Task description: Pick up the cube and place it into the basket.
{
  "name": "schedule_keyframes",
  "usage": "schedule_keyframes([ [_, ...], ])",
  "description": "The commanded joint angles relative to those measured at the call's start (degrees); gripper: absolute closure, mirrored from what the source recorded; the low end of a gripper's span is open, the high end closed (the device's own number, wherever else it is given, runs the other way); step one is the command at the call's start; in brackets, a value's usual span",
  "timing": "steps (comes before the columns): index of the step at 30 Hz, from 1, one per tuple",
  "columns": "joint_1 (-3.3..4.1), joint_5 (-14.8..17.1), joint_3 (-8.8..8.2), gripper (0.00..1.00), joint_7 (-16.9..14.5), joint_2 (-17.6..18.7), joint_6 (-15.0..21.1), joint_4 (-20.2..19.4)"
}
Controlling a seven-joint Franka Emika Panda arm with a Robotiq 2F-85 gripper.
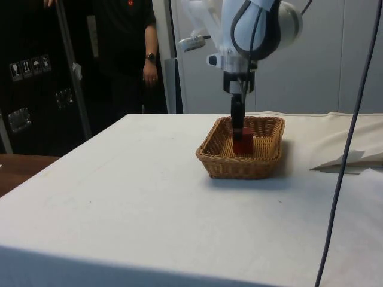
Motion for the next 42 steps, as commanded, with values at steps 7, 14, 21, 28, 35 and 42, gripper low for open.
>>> schedule_keyframes([
  [7, -0.06, -1.5, -1.15, 0.0, 0.9, -2.6, -4.4, 2.2],
  [14, -0.06, -1.4, -1.43, 0.0, 1.1, -4.6, -8.3, 4.9],
  [21, 0.0, -0.2, -1.2, 0.0, 0.6, -5.3, -11.0, 7.7],
  [28, 0.11, -0.3, -1.15, 0.0, 1.7, -4.6, -14.9, 12.4],
  [35, 0.23, 0.3, -0.97, 0.0, 1.9, -3.5, -16.7, 15.4],
  [42, 0.4, 0.7, -0.69, 0.0, 2.5, -1.4, -18.7, 19.7],
])
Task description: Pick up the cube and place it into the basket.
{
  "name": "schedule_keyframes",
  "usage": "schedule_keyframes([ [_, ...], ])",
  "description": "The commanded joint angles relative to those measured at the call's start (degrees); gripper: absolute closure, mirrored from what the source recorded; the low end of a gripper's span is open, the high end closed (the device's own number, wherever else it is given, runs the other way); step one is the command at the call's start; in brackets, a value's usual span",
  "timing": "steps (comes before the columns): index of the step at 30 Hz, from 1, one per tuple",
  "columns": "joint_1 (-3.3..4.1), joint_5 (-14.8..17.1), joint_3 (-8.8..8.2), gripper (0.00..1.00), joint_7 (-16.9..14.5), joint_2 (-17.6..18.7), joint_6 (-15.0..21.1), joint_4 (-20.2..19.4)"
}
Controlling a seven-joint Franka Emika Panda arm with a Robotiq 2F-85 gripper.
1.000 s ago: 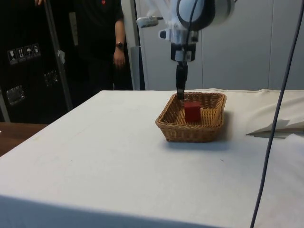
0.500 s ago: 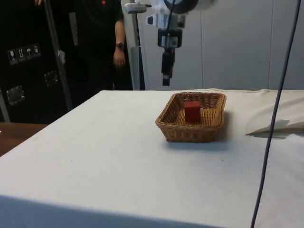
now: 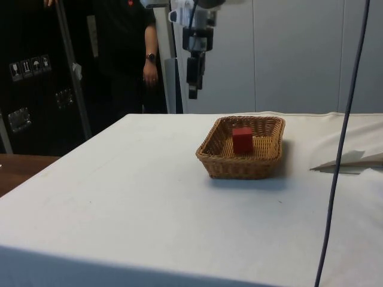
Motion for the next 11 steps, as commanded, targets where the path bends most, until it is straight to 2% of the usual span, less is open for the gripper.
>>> schedule_keyframes([
  [1, 0.06, 0.6, 0.11, 0.0, 0.1, 0.4, -0.6, 0.7],
  [11, 0.06, 1.1, 0.29, 0.0, 0.5, 2.8, -2.2, 5.1],
])
